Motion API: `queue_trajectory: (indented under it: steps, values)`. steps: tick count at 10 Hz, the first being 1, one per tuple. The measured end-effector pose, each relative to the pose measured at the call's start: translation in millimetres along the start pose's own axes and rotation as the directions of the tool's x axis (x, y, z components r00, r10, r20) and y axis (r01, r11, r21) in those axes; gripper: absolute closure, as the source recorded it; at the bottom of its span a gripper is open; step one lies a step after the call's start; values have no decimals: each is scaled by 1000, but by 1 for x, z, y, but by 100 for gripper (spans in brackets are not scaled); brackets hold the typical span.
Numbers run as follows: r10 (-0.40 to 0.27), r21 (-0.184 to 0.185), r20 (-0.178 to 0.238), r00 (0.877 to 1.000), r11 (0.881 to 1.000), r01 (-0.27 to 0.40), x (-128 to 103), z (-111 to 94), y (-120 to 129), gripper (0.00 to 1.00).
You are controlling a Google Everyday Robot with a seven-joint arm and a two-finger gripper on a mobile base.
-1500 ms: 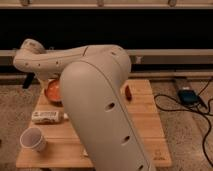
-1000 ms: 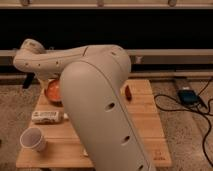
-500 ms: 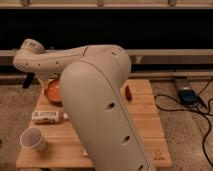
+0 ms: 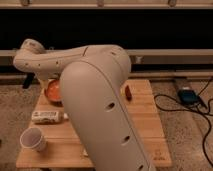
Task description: Place the eraser on the white sponge
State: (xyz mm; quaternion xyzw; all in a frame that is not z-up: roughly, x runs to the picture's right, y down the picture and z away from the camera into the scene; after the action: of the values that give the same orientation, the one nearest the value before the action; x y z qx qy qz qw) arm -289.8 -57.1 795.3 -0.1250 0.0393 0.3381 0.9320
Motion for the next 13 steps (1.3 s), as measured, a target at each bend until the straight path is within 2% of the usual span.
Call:
queue_trajectory:
  steps: [4,5,6,7,8,9,10,11,12,13]
  values:
    - [-4,0,-1,1000,1000,4,0,0,0,20]
    - [-23,-12,-4,1000,1000,23,1,1,0,20]
    - [-72,-32,-17,997,997,71,9,5,-1,20]
    - [-119,-49,-28,993,992,117,19,7,-4,20]
    - [-203,-97,-36,978,975,199,43,9,-9,20]
    - [-249,-122,-35,968,962,243,57,10,-12,20]
    - [-308,-148,-30,951,942,301,77,10,-18,20]
    - [-392,-186,-16,920,905,383,99,12,-21,20]
    - [-502,-229,12,865,840,491,120,16,-21,20]
    - [-571,-255,37,820,788,560,133,19,-21,20]
